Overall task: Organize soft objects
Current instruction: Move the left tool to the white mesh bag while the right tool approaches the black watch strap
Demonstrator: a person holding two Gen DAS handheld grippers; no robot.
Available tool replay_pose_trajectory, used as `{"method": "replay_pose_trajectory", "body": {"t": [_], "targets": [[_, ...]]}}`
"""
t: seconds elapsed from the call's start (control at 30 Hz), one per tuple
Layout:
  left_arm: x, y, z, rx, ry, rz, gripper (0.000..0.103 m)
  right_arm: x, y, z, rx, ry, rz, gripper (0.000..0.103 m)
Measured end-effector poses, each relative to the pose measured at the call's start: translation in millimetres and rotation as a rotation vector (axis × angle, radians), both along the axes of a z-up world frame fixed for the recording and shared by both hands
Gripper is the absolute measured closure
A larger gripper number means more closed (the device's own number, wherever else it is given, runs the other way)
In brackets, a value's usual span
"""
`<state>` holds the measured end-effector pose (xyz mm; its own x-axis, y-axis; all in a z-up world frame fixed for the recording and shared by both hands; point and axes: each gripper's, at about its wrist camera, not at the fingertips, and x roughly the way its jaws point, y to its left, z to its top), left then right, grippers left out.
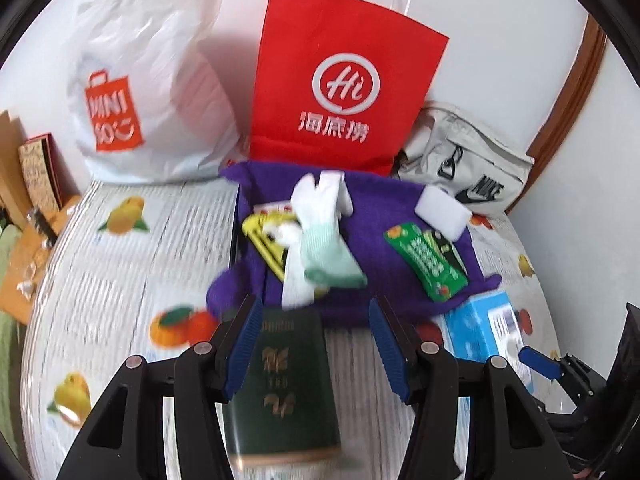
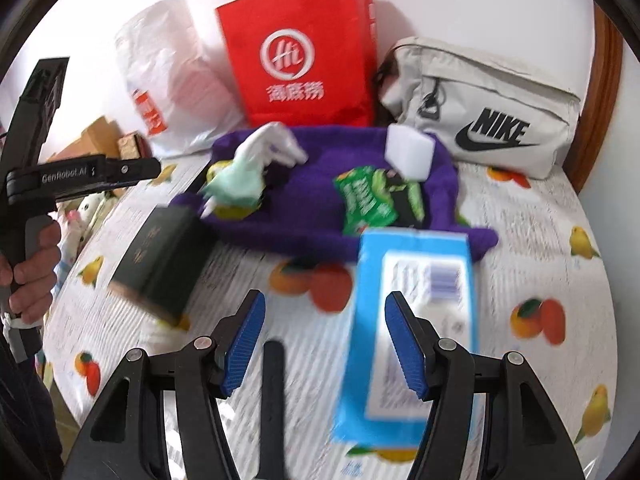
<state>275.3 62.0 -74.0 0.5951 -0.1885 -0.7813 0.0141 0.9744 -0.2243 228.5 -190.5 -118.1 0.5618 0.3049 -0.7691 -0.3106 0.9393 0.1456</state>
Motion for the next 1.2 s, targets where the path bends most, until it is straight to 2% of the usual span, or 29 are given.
{"method": "replay_pose_trajectory", "body": {"t": [0.17,0.4,0.57,0.83,1.1,1.13,1.17,1.2], "targets": [[-28.5,1.9,-4.4,-0.001,0.009,0.005,0.05,-26.6,9.8,-6.9,0.02,0.021,0.02,0.041],[-65.6,5.6,-8.1,0.024,0.001,0.011,0.049,-59.9,25.5,-21.1,-0.046,0.014,0.061,0.042],[-90.2,13.3,-18.6,0.054,0.007,0.031,0.047,-73.7,30.4,-42.9,-0.08,0.047,0.068,0.046],[-122.8,31.6,-44.5,0.036,0.046,0.087,0.047,-76.6,37.6,-72.7,-0.15,0.077,0.083,0.054],[-131.4,37.3,-61.3,0.013,0.081,0.093,0.047,-66.8,40.2,-80.5,-0.12,0.037,0.046,0.055],[-132.0,37.4,-62.5,0.011,0.083,0.094,0.047,-67.3,41.6,-80.5,-0.118,0.028,0.058,0.064],[-132.7,37.3,-63.5,0.009,0.085,0.094,0.047,-68.7,41.8,-80.0,-0.115,0.025,0.062,0.079],[-133.6,37.2,-64.3,0.005,0.085,0.091,0.047,-69.3,41.5,-79.6,-0.117,0.029,0.06,0.083]]}}
